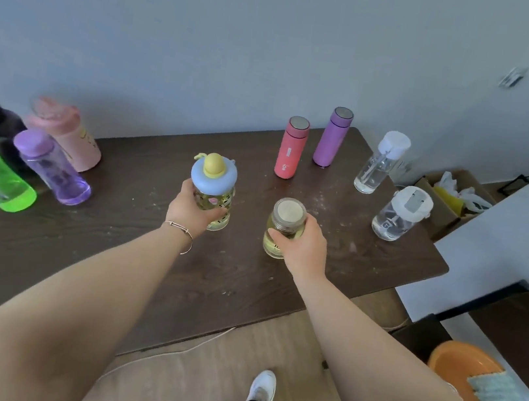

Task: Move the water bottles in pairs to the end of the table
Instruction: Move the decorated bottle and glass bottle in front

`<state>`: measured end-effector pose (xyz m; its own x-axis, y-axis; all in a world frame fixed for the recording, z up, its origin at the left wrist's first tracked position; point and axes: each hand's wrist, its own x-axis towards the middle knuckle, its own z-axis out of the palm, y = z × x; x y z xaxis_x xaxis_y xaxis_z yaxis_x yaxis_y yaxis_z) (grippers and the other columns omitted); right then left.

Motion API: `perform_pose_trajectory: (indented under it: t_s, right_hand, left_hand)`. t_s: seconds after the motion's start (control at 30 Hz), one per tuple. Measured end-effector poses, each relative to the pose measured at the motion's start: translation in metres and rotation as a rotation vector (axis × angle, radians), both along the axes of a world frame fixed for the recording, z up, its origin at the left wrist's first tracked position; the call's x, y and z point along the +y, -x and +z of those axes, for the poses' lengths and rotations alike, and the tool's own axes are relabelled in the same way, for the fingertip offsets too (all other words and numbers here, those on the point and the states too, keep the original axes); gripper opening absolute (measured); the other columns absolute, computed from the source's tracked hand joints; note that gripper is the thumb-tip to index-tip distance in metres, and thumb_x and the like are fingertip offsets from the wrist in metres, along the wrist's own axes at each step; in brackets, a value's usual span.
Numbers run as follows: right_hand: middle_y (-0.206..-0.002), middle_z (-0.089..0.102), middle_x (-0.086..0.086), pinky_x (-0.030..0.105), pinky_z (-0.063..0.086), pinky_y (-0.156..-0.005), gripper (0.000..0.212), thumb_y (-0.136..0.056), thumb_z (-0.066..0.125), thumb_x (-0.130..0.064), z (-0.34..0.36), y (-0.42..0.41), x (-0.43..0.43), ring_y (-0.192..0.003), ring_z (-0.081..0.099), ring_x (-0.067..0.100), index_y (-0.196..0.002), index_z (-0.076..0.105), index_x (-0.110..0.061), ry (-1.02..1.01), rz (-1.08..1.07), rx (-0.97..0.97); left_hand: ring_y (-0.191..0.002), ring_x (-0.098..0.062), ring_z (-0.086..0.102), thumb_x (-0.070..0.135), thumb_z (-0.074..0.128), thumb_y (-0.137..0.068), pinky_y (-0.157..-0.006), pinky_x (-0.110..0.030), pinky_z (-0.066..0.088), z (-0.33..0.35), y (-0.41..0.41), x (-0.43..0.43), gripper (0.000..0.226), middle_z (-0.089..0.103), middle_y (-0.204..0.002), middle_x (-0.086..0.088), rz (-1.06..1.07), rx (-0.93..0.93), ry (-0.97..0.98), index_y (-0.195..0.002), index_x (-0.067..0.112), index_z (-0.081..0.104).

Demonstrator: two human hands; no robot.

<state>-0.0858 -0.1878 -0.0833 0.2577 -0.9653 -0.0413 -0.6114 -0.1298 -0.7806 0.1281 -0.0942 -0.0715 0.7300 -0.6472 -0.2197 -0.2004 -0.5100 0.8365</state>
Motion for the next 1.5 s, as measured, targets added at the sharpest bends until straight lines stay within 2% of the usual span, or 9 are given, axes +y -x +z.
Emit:
perform_pose_trajectory:
  t_s: [0.17,0.33,0.5,0.67,0.93,1.1,1.2,1.33,1.5]
  right_hand:
    - [-0.119,0.065,-0.002,0.032,0.046,-0.092,0.063,-0.07,0.087,-0.04,0.011,-0.059,0.071,-0.113,0.059,0.021,-0.121,0.057,-0.019,-0.023,0.03,-0.056]
    - [-0.123,0.064,-0.001,0.025,0.042,-0.089,0.065,-0.072,0.086,-0.038,0.024,-0.119,0.142,-0.114,0.058,0.02,-0.125,0.056,-0.018,-0.039,0.104,-0.089]
    - [-0.121,0.063,-0.003,0.024,0.041,-0.086,0.066,-0.072,0.086,-0.038,0.035,-0.166,0.198,-0.112,0.057,0.017,-0.127,0.055,-0.019,-0.062,0.172,-0.128]
    - [-0.119,0.063,-0.003,0.027,0.045,-0.088,0.066,-0.071,0.087,-0.039,0.038,-0.203,0.228,-0.11,0.059,0.017,-0.125,0.056,-0.02,-0.069,0.244,-0.132]
    - [-0.117,0.065,-0.003,0.031,0.047,-0.09,0.062,-0.069,0.087,-0.04,0.028,-0.25,0.228,-0.109,0.06,0.02,-0.12,0.058,-0.021,-0.074,0.366,-0.096]
    - [-0.119,0.064,0.0,0.027,0.041,-0.087,0.063,-0.071,0.087,-0.037,0.022,-0.28,0.223,-0.109,0.058,0.019,-0.123,0.058,-0.018,-0.094,0.43,-0.083]
    - [-0.119,0.064,-0.001,0.026,0.041,-0.086,0.063,-0.07,0.087,-0.036,0.015,-0.296,0.224,-0.109,0.059,0.02,-0.123,0.058,-0.018,-0.099,0.46,-0.075]
    - [-0.119,0.063,-0.002,0.027,0.043,-0.088,0.065,-0.069,0.087,-0.038,0.005,-0.316,0.228,-0.111,0.058,0.018,-0.124,0.057,-0.019,-0.124,0.457,-0.064]
    - [-0.118,0.063,-0.003,0.028,0.045,-0.088,0.064,-0.07,0.088,-0.038,-0.007,-0.337,0.235,-0.107,0.058,0.016,-0.123,0.057,-0.02,-0.133,0.406,-0.065]
  left_hand:
    - [-0.105,-0.024,0.06,0.028,0.087,-0.079,-0.09,-0.034,0.049,0.004,-0.047,0.093,0.074,0.063,-0.122,-0.001,0.06,0.003,-0.018,-0.14,0.018,0.045]
    - [-0.116,-0.029,0.065,0.028,0.089,-0.077,-0.101,-0.042,0.054,0.011,-0.091,0.182,0.077,0.067,-0.126,-0.003,0.14,-0.011,-0.027,-0.14,0.022,0.046]
    - [-0.115,-0.029,0.066,0.026,0.088,-0.078,-0.096,-0.039,0.054,0.019,-0.129,0.253,0.071,0.064,-0.116,0.002,0.208,-0.015,-0.009,-0.136,0.019,0.048]
    - [-0.115,-0.029,0.066,0.027,0.088,-0.078,-0.097,-0.04,0.055,0.021,-0.154,0.298,0.071,0.067,-0.12,-0.001,0.312,-0.018,-0.001,-0.135,0.019,0.047]
    - [-0.107,-0.027,0.062,0.026,0.087,-0.08,-0.091,-0.033,0.049,0.02,-0.18,0.326,0.074,0.066,-0.125,-0.004,0.455,-0.014,-0.018,-0.139,0.016,0.045]
    - [-0.115,-0.032,0.065,0.029,0.089,-0.077,-0.092,-0.037,0.051,0.013,-0.199,0.33,0.073,0.068,-0.127,-0.006,0.51,-0.026,-0.058,-0.136,0.017,0.047]
    - [-0.113,-0.031,0.064,0.028,0.089,-0.077,-0.093,-0.037,0.052,0.008,-0.21,0.331,0.076,0.067,-0.124,-0.005,0.521,-0.023,-0.066,-0.138,0.017,0.046]
    - [-0.1,-0.024,0.059,0.028,0.089,-0.077,-0.09,-0.033,0.05,-0.003,-0.227,0.33,0.077,0.062,-0.113,0.001,0.506,-0.003,-0.064,-0.139,0.018,0.045]
    - [-0.098,-0.022,0.057,0.027,0.089,-0.078,-0.085,-0.031,0.046,-0.016,-0.25,0.324,0.072,0.06,-0.111,0.002,0.453,0.008,-0.083,-0.135,0.016,0.046]
